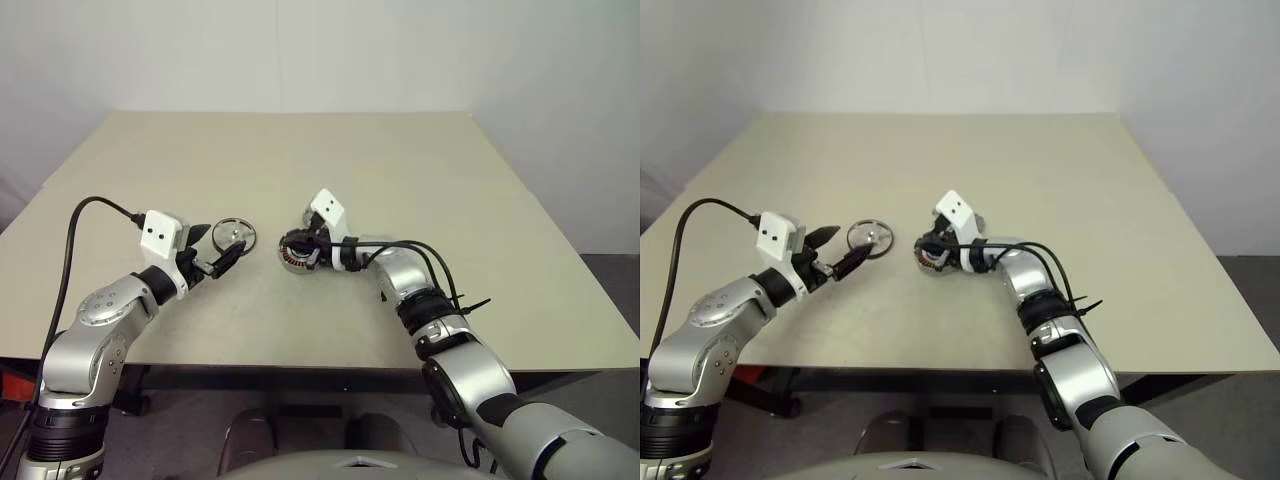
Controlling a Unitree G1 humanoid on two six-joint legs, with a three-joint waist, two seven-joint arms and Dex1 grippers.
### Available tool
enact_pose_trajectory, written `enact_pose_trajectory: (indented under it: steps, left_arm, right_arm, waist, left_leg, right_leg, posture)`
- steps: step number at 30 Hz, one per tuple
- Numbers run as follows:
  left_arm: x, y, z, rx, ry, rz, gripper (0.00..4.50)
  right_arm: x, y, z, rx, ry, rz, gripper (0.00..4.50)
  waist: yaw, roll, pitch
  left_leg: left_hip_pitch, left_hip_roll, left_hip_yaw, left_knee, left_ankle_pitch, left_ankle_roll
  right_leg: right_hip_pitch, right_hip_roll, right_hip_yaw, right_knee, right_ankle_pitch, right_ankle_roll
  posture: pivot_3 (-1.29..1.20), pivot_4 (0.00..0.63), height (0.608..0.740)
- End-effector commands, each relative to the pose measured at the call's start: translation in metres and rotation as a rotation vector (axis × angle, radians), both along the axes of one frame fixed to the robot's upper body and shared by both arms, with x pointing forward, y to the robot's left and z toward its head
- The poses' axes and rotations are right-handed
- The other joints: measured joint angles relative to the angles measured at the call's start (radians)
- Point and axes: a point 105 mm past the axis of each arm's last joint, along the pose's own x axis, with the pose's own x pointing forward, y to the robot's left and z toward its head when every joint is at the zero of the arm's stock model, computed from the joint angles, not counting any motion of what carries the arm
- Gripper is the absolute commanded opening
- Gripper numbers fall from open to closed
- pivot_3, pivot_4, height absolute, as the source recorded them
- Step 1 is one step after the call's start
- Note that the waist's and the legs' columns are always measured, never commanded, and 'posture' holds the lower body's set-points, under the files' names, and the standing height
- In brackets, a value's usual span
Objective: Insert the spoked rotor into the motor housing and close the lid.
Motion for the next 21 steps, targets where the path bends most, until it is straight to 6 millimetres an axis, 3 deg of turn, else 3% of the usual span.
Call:
enact_pose_trajectory:
  steps: [1,6,13,21]
  left_arm:
    - [-0.001,-0.001,0.012,0.012,-0.046,-0.013,4.5]
    - [-0.001,0.0,0.013,0.016,-0.048,-0.013,4.5]
    - [-0.002,0.001,0.014,0.02,-0.051,-0.009,4.5]
    - [-0.001,0.001,0.016,0.023,-0.056,-0.01,4.5]
  right_arm:
    - [0.008,0.003,0.031,0.051,-0.083,-0.008,0.01]
    - [0.012,-0.004,0.019,0.011,-0.067,-0.034,0.01]
    - [0.005,-0.01,-0.019,-0.057,0.007,-0.049,0.01]
    - [0.008,-0.01,-0.014,-0.042,-0.009,-0.055,0.01]
  waist:
    - [0.0,0.0,0.0]
    - [0.001,0.0,0.0]
    - [0.001,0.0,0.0]
    - [0.0,0.0,0.0]
  left_leg:
    - [0.0,0.0,0.0,0.0,0.0,0.0]
    - [0.0,0.0,0.0,0.0,0.0,0.0]
    - [0.0,0.0,0.0,0.0,0.0,0.0]
    - [0.0,0.0,0.0,0.0,0.0,0.0]
  right_leg:
    - [0.0,0.0,0.0,0.0,0.0,0.0]
    - [0.0,0.0,0.0,0.0,0.0,0.0]
    - [0.0,0.0,0.0,0.0,0.0,0.0]
    - [0.0,0.0,0.0,0.0,0.0,0.0]
  posture:
    - [0.0,0.0,0.74]
    - [0.0,0.0,0.74]
    - [0.0,0.0,0.74]
    - [0.0,0.0,0.74]
